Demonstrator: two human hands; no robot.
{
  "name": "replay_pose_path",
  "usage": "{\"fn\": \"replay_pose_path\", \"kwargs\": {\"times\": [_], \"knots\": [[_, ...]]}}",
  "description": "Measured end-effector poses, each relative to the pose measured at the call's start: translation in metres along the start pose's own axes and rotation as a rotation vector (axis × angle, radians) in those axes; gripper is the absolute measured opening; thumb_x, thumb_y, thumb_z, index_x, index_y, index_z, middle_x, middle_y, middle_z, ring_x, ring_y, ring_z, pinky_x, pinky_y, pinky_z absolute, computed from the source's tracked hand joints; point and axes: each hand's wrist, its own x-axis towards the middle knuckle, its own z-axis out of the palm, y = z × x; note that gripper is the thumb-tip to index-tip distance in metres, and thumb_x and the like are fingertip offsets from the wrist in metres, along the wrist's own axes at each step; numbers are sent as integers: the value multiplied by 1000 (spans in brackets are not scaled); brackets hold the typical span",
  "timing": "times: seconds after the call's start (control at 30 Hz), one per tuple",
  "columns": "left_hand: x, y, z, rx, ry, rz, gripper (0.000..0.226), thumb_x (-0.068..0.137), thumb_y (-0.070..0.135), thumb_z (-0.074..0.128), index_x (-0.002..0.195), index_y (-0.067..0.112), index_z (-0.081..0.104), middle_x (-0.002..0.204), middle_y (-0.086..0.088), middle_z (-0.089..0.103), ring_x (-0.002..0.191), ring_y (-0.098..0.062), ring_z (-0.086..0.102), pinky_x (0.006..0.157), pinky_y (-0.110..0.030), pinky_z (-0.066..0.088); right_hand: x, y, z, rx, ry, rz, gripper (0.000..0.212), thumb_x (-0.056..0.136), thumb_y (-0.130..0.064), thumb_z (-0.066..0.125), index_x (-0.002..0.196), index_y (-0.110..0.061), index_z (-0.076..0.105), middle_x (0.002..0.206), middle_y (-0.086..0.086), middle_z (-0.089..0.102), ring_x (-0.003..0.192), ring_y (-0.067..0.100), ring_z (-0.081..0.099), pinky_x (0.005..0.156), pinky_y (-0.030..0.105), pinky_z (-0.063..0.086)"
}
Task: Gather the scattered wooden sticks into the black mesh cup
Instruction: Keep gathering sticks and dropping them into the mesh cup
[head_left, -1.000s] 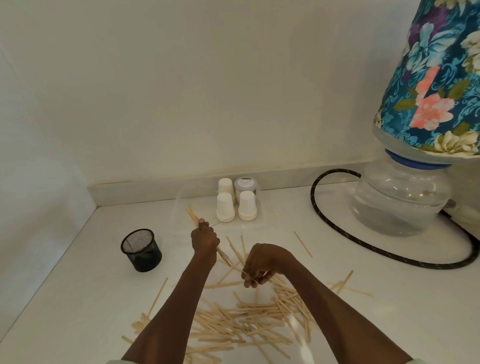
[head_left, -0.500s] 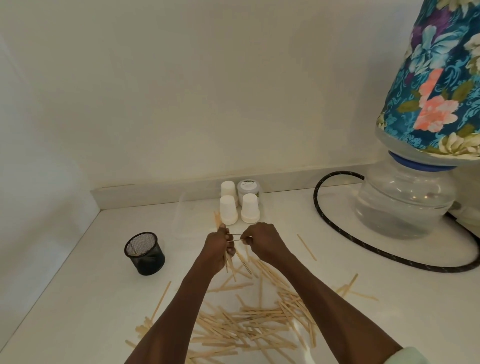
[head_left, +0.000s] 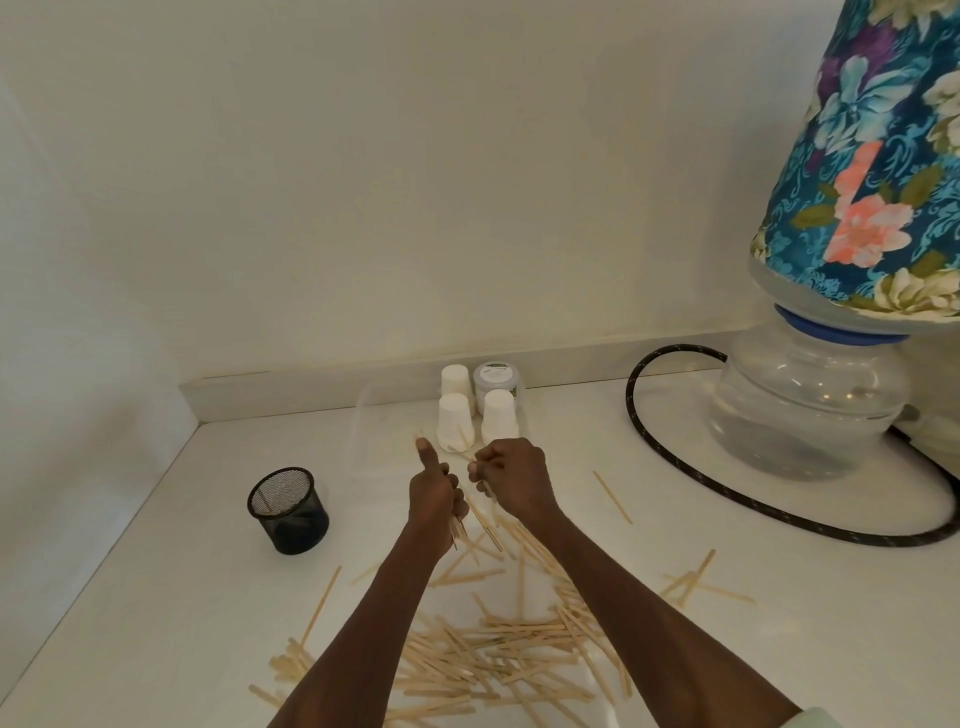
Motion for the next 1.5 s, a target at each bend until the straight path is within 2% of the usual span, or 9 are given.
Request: {"fn": "replay_pose_path", "kwargs": {"times": [0.1, 0.2, 0.4, 0.57, 0.77, 1.0, 1.13, 1.23, 1.5], "knots": [[-4, 0, 5, 185, -60, 85, 84, 76, 85, 36, 82, 5, 63, 45, 2, 40, 36, -10, 37, 38, -23, 32, -5, -10, 10, 23, 44, 13, 7, 81, -10, 71, 77, -7, 75, 66, 1, 71, 56, 8, 64, 59, 25, 54], [-4, 2, 7, 210, -108, 94, 72, 86, 69, 49, 89, 0, 69, 55, -5, 55, 46, -13, 48, 44, -25, 38, -10, -16, 16, -97, 93, -2, 14, 83, -12, 64, 82, -12, 77, 75, 2, 75, 70, 15, 69, 71, 30, 57], [-4, 7, 4, 30, 6, 37, 51, 103, 46, 30, 72, 12, 52, 47, 1, 57, 39, -11, 51, 39, -22, 39, -13, -12, 14, 10, 58, 13, 9, 82, -14, 68, 82, -14, 77, 76, -1, 75, 72, 11, 71, 76, 32, 59], [-2, 10, 4, -289, 24, -14, 44, 100, 50, 39, 73, 16, 43, 54, 3, 37, 43, -11, 39, 45, -24, 40, -12, 4, 13, 114, 167, 326, 26, 92, -27, 58, 88, -7, 73, 87, 5, 75, 86, 22, 69, 88, 41, 55], [-5, 17, 10, -246, 65, 37, 49, 94, 60, 44, 67, 20, 39, 53, 6, 28, 40, -7, 23, 36, -19, 20, -27, 13, 19, 611, 5, 697, 47, 100, -40, 46, 104, 1, 68, 105, 12, 71, 94, 27, 65, 72, 35, 52], [-14, 19, 17, -258, 25, 76, 48, 87, 47, 64, 58, 20, 36, 48, 5, 29, 40, -10, 26, 37, -23, 23, -30, -3, 28, 985, -12, 661, 54, 103, -39, 41, 106, 8, 68, 99, 22, 70, 90, 30, 66, 95, 42, 52], [-19, 17, 22, -175, 13, 124, 45, 82, 41, 69, 51, 19, 45, 49, 1, 37, 42, -13, 36, 47, -28, 35, -30, -10, 24, 1146, 1, 669, 52, 102, -40, 43, 108, 7, 64, 91, 18, 66, 88, 27, 65, 84, 36, 54], [-22, 17, 25, -152, -7, 185, 43, 81, 38, 69, 46, 20, 54, 52, -2, 49, 48, -16, 46, 55, -32, 43, -29, -15, 22, 1238, -28, 637, 57, 101, -45, 42, 118, 5, 62, 110, 17, 69, 106, 28, 66, 88, 35, 53], [-28, 25, 31, -158, 75, 197, 49, 86, 35, 64, 43, 23, 42, 44, 5, 35, 36, -12, 35, 39, -22, 31, -30, -18, 22, 1148, -51, 515, 57, 98, -55, 38, 133, -13, 56, 134, 4, 61, 122, 21, 58, 107, 41, 45]]}}
